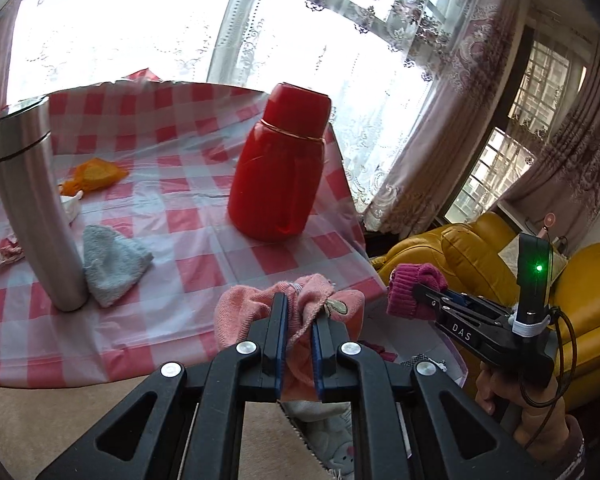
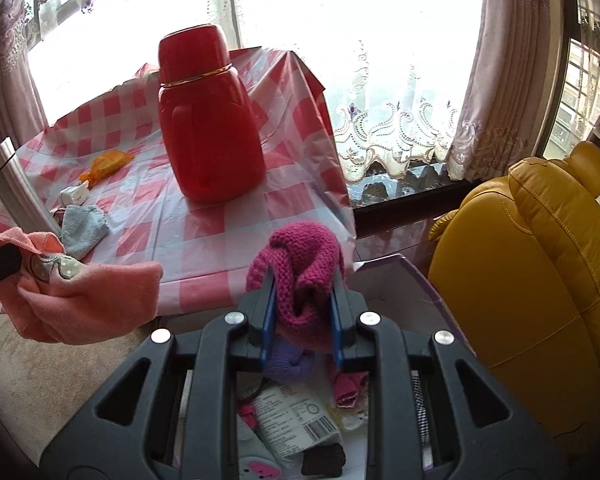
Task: Organize soft objects
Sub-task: 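Carry the magenta cap and pink towel over the white box and release both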
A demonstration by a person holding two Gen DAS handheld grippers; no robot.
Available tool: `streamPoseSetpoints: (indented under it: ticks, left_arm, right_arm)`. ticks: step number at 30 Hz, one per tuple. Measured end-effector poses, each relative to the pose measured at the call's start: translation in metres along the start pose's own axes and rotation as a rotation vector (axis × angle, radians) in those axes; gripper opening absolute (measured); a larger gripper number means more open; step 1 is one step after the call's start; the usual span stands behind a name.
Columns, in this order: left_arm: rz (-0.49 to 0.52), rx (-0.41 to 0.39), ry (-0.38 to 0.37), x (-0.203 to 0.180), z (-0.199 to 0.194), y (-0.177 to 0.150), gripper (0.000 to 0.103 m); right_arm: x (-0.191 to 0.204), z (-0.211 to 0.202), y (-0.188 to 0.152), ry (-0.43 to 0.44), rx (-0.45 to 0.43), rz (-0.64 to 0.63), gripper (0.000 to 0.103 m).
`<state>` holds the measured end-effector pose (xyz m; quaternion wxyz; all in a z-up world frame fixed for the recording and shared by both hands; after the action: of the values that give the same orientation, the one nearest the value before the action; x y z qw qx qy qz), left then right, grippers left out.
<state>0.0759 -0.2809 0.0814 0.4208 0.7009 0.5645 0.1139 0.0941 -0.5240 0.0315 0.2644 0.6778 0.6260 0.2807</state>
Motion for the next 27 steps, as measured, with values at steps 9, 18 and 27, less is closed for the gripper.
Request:
streamPoseSetpoints:
  ticks: [9, 18, 27]
  left_arm:
    - [0.076, 0.089, -0.075, -0.043, 0.038, -0.001, 0.026]
    - [0.067, 0.106, -0.037, -0.035, 0.040, -0.006, 0.048]
    - [0.036, 0.110, -0.002, -0.014, 0.034, -0.010, 0.048]
  right_arm:
    - [-0.034, -0.009, 0.010, -0.066, -0.036, 0.035, 0.048]
    - [-0.035, -0.009, 0.006, -0.057, -0.025, 0.050, 0.054]
    - [-0.012, -0.009, 0.008, -0.018, -0.014, 0.008, 0.064]
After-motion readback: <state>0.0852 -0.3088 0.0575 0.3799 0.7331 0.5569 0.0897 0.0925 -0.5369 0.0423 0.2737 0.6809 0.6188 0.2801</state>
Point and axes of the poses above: each gripper's, at about its wrist camera, not at the fingertips, and z roughly the way its jaws point, x to its left, y to its top, the point moved 2 cm from there along z, roughly the way its jaws point, and after that the axes turned 2 degrees about -z, right-handed, at the moved point
